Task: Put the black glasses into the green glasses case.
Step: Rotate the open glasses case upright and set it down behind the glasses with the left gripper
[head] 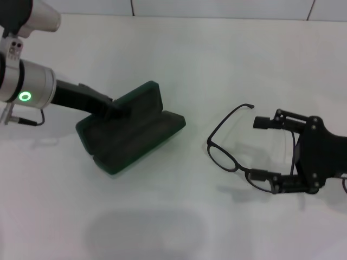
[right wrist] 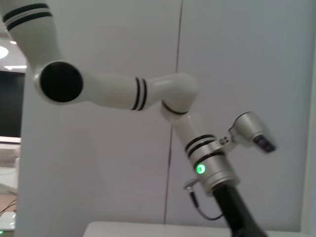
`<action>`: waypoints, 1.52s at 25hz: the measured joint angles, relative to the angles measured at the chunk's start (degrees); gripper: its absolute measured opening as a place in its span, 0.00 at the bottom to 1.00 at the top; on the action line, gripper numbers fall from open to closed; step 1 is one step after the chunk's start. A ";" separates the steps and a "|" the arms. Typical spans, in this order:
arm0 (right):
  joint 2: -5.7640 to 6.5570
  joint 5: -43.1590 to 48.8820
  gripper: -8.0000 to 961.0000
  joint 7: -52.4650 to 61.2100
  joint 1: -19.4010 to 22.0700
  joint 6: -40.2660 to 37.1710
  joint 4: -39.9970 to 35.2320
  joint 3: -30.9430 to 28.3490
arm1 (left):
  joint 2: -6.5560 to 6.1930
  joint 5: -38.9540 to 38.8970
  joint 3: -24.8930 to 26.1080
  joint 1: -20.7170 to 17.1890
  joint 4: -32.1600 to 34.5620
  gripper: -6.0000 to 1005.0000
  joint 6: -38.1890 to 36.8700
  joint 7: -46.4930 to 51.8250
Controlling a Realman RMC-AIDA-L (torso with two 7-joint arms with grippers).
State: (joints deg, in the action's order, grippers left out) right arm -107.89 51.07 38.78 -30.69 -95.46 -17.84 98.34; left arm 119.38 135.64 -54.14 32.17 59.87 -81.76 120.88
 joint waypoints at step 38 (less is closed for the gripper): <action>-1.62 4.92 0.87 -1.03 3.80 -3.13 -2.31 -0.43 | 0.13 -14.08 -4.76 10.50 -15.64 0.20 10.22 -53.58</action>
State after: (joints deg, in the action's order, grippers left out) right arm -109.52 55.99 37.75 -26.90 -98.59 -20.16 97.91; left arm 119.51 121.57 -58.90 42.68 44.24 -71.53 67.29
